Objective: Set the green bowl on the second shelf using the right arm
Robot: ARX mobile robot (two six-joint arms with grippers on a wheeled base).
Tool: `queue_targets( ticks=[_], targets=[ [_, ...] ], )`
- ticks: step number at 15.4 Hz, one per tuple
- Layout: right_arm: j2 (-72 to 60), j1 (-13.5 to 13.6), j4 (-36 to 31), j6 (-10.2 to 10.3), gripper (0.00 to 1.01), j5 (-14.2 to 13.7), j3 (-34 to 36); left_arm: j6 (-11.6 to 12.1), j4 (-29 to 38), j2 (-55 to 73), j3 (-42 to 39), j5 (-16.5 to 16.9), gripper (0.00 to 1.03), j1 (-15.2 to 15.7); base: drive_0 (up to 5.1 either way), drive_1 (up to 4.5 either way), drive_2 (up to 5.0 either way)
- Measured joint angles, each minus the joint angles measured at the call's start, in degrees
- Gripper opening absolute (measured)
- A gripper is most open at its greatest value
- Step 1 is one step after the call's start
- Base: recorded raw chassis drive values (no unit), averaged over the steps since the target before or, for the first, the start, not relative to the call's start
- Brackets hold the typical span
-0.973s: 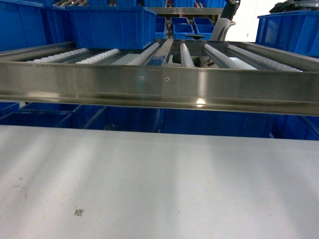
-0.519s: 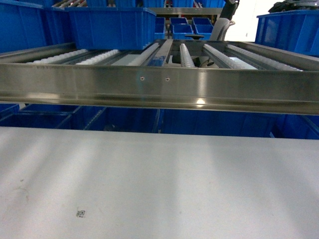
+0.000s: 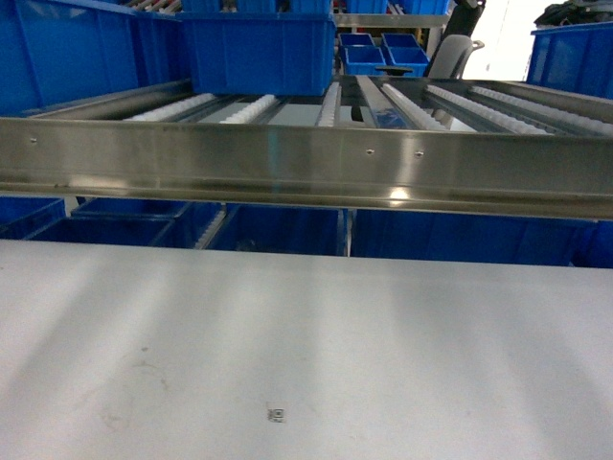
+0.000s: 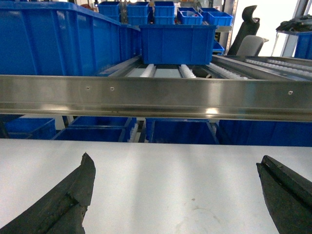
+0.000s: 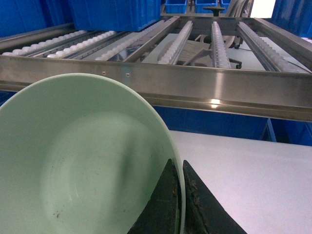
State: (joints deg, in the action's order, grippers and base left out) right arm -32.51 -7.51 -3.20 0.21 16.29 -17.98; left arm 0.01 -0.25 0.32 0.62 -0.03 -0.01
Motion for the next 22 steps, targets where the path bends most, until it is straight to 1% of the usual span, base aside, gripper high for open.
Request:
queue_targets(
  ticks=[16,22],
  targets=[
    [0.0,0.0,0.0,0.0,0.02,0.0,0.0,0.0,0.0,0.0,0.0,0.0,0.98,0.0,-5.0,2.45,2.4],
    [0.0,0.0,0.1,0.0,0.02,0.0,0.0,0.0,0.1,0.0,0.0,-0.1,0.98,0.0,-4.8,1.38,3.5]
  ],
)
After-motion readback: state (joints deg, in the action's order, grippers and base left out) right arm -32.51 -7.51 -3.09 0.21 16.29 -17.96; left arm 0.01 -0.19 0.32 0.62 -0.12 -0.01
